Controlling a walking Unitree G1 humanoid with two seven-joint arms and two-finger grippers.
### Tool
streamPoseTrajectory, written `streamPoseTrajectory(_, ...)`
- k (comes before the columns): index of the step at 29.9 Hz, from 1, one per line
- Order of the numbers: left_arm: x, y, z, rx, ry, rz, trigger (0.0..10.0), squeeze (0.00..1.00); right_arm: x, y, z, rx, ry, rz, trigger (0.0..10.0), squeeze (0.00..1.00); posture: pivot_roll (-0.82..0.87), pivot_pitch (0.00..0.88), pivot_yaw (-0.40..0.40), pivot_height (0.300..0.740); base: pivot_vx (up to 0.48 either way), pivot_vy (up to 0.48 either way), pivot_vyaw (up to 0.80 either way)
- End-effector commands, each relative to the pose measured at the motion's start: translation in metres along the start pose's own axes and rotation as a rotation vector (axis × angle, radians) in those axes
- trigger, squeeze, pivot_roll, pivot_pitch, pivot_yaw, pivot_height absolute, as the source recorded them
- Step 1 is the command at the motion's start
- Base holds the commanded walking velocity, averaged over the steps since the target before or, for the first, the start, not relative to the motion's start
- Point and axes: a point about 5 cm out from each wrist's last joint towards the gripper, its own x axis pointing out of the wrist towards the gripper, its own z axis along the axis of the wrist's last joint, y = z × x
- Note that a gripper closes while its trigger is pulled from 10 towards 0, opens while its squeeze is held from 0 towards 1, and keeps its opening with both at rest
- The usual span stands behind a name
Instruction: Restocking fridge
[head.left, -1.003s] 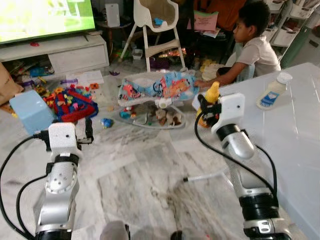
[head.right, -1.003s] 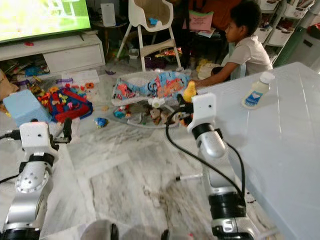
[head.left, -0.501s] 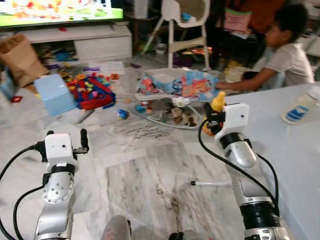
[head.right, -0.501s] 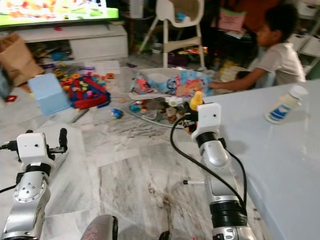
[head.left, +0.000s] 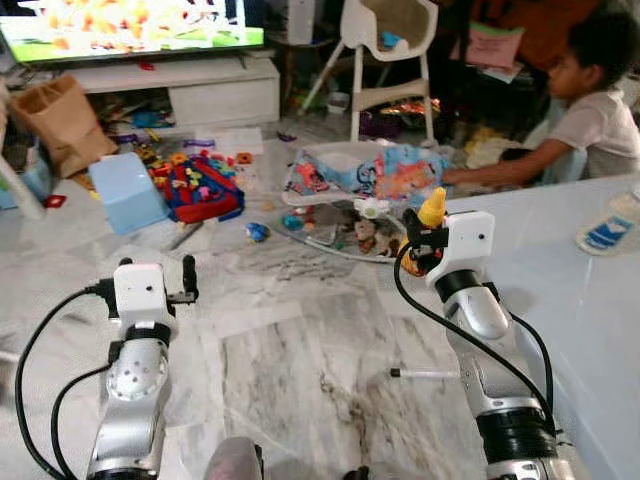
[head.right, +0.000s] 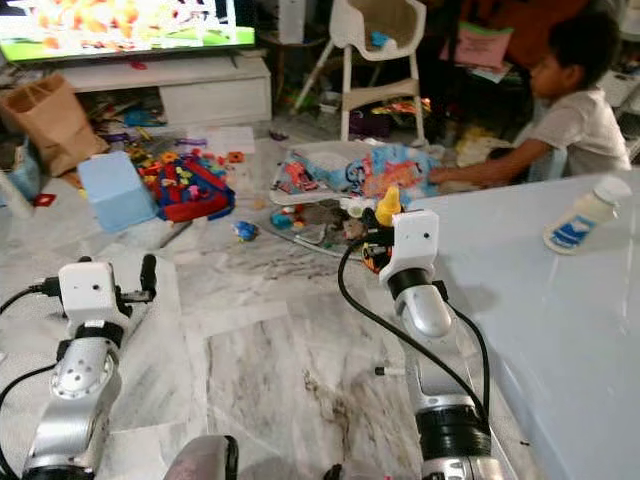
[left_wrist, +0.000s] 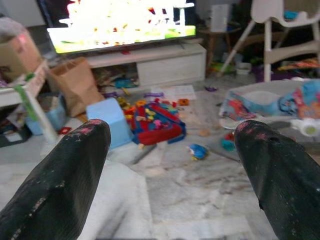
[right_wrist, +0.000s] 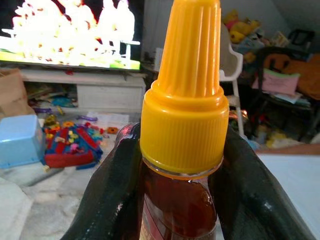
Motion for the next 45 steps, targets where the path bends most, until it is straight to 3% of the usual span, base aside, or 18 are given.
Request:
streamPoseTrajectory(1,-0.002,0.003,0.001,0.013,0.003,0.001,10.0,0.00,0.003,-0.002,0.006,0.002,-0.025,-0.018,10.0,0.00,0.06,0.000,-0.067,0.740,-0.292,0.000,0.00)
streamPoseTrajectory(12,-0.006,0.033,0.017,0.068,-0.033,0.059,10.0,0.00,0.006,-0.002,0.010,-0.017,-0.032,0.009,10.0,0.00,0.10,0.000,-0.083,0.740,-0.289,0.000,0.00)
streamPoseTrajectory(16,-0.012,0.041,0.027,0.075,-0.055,0.072,10.0,0.00,0.002,-0.006,0.007,-0.020,-0.021,-0.008,10.0,0.00,0.09,0.000,-0.072,0.740,0.000,0.000,0.80)
streamPoseTrajectory(22,-0.016,0.033,0.039,0.070,-0.085,0.029,10.0,0.00,-0.004,-0.005,0.005,-0.013,-0.019,-0.023,10.0,0.00,0.10,0.000,-0.076,0.740,0.000,0.000,0.80)
streamPoseTrajectory(24,-0.018,0.023,0.042,0.076,-0.097,-0.012,10.0,0.00,-0.002,0.002,0.005,0.000,-0.017,-0.021,10.0,0.00,0.10,0.000,-0.095,0.740,0.000,0.000,0.80)
streamPoseTrajectory(27,-0.025,0.014,0.036,0.070,-0.079,-0.046,10.0,0.00,-0.001,0.007,0.012,0.004,-0.034,0.004,10.0,0.00,0.09,0.000,-0.101,0.740,0.000,0.000,0.80)
streamPoseTrajectory(32,-0.031,0.013,0.030,0.084,-0.055,-0.061,10.0,0.00,-0.005,0.007,0.012,0.006,-0.029,0.004,10.0,0.00,0.07,0.000,-0.102,0.740,0.000,0.000,0.80)
streamPoseTrajectory(36,-0.038,0.014,0.022,0.076,-0.021,-0.049,10.0,0.00,-0.015,0.000,0.007,0.009,-0.008,-0.026,10.0,0.00,0.08,0.000,-0.080,0.740,0.000,0.000,0.80)
streamPoseTrajectory(37,-0.041,0.009,0.023,0.093,-0.028,-0.093,10.0,0.00,-0.026,-0.007,0.005,0.000,-0.001,-0.075,10.0,0.00,0.08,0.014,-0.078,0.740,0.000,0.000,0.00)
streamPoseTrajectory(40,-0.045,0.006,0.024,0.114,-0.037,-0.138,10.0,0.00,-0.038,-0.009,0.004,-0.011,0.007,-0.105,10.0,0.00,0.07,0.020,-0.065,0.740,0.000,0.000,0.00)
streamPoseTrajectory(45,-0.044,0.005,0.026,0.156,-0.052,-0.160,10.0,0.00,-0.058,-0.015,-0.002,-0.018,0.050,-0.152,10.0,0.00,0.06,0.031,-0.046,0.740,0.000,0.000,0.00)
